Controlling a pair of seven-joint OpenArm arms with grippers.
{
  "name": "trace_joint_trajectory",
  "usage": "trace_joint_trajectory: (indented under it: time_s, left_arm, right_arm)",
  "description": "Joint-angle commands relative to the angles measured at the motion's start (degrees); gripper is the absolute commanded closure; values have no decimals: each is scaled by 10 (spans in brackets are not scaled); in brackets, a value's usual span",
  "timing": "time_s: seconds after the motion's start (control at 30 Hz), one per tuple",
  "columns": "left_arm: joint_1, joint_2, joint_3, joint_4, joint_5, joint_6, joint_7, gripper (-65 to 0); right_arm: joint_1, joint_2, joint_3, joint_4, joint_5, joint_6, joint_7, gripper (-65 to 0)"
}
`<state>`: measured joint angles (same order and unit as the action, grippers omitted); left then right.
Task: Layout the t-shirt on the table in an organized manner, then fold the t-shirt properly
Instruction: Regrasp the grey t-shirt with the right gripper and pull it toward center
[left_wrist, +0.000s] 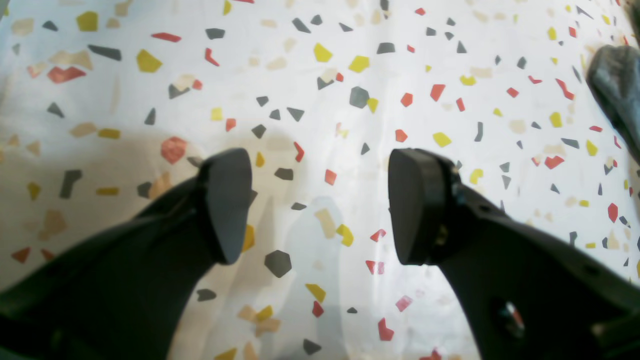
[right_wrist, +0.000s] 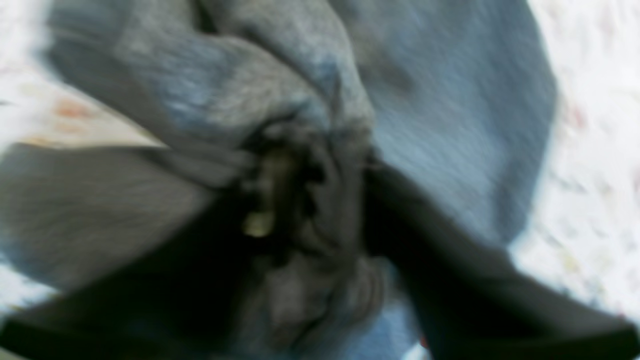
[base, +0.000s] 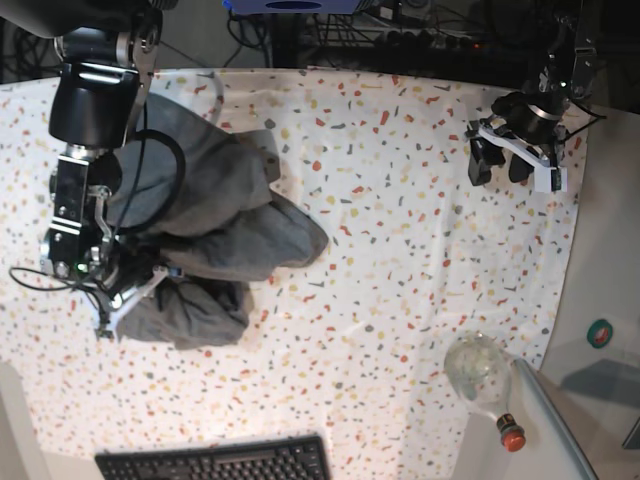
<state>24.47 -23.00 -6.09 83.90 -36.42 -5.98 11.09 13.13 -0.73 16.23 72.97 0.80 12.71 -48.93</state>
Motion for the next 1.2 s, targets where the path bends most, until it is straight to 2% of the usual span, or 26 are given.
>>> trace_joint_trajectory:
  time_s: [0.0,0.07,0.13,0.23,0.37,0.5,0.63,0.77,0.9,0.93,0.97,1.0,1.03,1.07,1.17]
  left_arm:
    - [-2,-7,-3,11,-2,-1,-12,-410]
    - [-2,-7,-3,10,-2,-1,-12,-410]
    - [-3,-7,-5,7,-2,-1,-12,-410]
    - [-3,-7,-6,12,-2,-1,-13,-410]
    - [-4,-7,-7,12,-4,-1,-14,-410]
    - [-3,-7,-9,12,-3,-1,-15,-410]
    - [1,-7,-9,12,-3,-1,-16,-410]
    - [2,-7,-9,12,-3,-1,-16,-410]
    - [2,-7,-9,12,-3,-1,-16,-410]
    - [2,-8,-9,12,-3,-1,-16,-410]
    - [2,-8,-9,12,-3,-1,-16,-410]
    - [2,-8,-9,12,-3,-1,-16,-410]
    - [1,-9,-9,12,-3,-1,-16,-410]
    - [0,-10,-9,12,-3,-1,-16,-410]
    - [-2,-11,-9,12,-3,-1,-16,-410]
  right_arm:
    - [-2,1,-4,67,11,6,1,-317]
    - [-66,-3,-29,213,11,7,-11,-347]
    - [-132,2,-117,336,10,4,-9,-348]
    - [-171,14,-232,386,9,3,-11,-348]
    - [-143,11,-356,300,8,-9,-7,-348]
    - [-93,-8,-446,160,1,-87,14,-348]
    - [-62,-19,-486,23,3,-128,93,-348]
    - [-44,-32,-481,-69,1,-130,129,-348]
    - [-41,-31,-476,-87,1,-130,157,-345]
    - [-41,-31,-477,-86,1,-130,158,-326]
    - [-41,-31,-477,-84,1,-130,160,-272]
    - [-41,-31,-477,-84,1,-130,160,-177]
    - [-41,-32,-477,-83,2,-130,160,-48]
    - [-41,-33,-477,-80,4,-130,161,0]
    - [-68,-34,-476,-11,5,-128,159,0]
